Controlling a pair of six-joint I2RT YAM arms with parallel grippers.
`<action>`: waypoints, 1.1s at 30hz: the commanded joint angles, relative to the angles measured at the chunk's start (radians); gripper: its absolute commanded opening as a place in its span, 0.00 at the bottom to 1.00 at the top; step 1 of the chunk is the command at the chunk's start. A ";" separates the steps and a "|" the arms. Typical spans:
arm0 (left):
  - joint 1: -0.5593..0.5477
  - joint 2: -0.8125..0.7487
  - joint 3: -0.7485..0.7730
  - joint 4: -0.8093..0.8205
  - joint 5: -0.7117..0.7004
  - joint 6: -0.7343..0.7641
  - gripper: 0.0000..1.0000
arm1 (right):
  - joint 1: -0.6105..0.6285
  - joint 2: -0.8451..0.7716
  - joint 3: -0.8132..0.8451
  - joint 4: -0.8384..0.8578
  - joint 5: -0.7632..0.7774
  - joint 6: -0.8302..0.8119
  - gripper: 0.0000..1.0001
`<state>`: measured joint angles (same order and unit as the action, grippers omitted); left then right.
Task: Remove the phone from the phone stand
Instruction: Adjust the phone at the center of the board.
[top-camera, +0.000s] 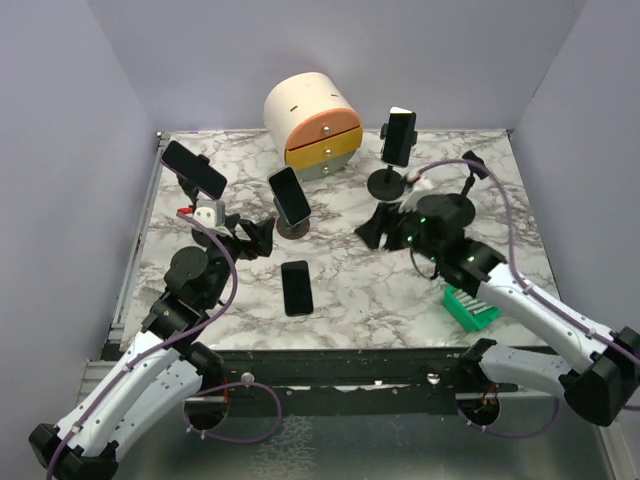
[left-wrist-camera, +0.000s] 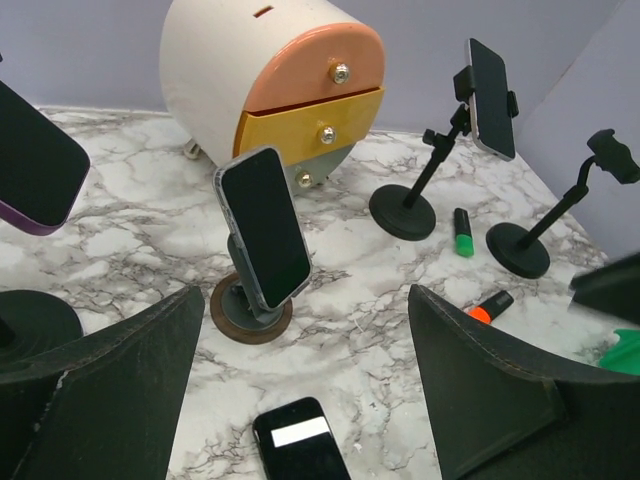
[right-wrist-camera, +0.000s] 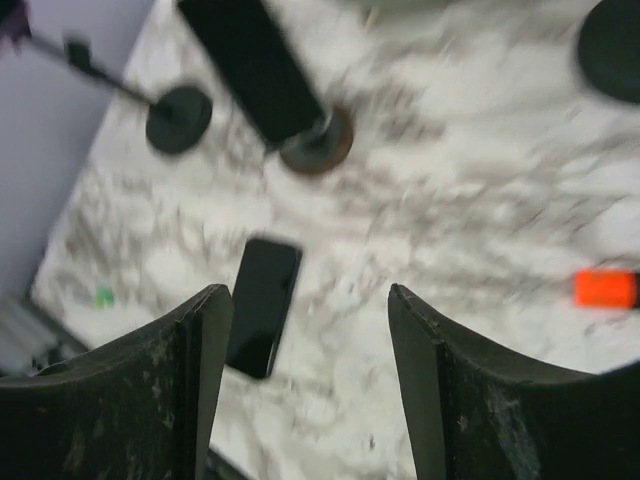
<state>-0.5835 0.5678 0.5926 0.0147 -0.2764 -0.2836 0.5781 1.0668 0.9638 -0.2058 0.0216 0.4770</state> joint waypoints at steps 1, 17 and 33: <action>0.008 -0.017 0.009 0.013 0.019 0.006 0.83 | 0.223 0.083 -0.154 0.070 0.009 0.016 0.67; 0.007 0.000 0.005 0.007 0.017 -0.003 0.82 | 0.307 0.605 -0.171 0.468 -0.166 0.370 0.66; 0.006 -0.019 0.001 0.017 0.029 -0.005 0.82 | 0.370 0.793 -0.049 0.442 -0.176 0.466 0.60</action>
<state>-0.5816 0.5583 0.5926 0.0177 -0.2752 -0.2840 0.9218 1.8183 0.8997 0.2382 -0.1337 0.9096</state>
